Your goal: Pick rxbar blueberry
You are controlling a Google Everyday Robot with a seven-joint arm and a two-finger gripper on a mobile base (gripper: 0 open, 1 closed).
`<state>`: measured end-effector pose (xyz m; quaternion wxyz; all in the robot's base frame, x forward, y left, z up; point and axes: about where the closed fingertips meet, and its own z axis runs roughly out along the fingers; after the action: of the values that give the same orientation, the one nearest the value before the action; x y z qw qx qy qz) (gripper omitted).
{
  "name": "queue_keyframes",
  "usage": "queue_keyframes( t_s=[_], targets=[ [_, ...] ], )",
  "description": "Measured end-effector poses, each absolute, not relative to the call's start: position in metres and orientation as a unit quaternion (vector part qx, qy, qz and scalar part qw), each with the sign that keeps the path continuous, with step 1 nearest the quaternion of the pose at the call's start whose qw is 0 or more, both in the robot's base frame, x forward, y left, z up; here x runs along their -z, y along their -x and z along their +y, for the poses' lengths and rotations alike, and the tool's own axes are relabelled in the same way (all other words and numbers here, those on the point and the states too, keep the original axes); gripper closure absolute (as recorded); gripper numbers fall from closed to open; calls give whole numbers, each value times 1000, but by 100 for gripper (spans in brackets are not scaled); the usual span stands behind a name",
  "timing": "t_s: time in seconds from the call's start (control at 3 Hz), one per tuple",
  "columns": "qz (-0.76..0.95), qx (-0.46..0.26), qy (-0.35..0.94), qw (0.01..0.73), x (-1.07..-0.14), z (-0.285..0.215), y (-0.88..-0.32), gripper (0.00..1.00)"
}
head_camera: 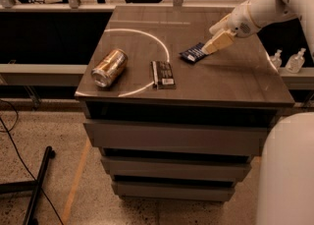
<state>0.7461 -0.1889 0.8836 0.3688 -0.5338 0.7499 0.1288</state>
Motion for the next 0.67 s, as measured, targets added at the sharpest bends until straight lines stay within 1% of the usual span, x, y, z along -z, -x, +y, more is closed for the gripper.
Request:
queue_keyframes(
  t_s=[0.33, 0.67],
  targets=[
    [768, -129, 505, 374, -873, -182, -743, 0],
    [782, -137, 482, 372, -863, -170, -740, 0]
  ],
)
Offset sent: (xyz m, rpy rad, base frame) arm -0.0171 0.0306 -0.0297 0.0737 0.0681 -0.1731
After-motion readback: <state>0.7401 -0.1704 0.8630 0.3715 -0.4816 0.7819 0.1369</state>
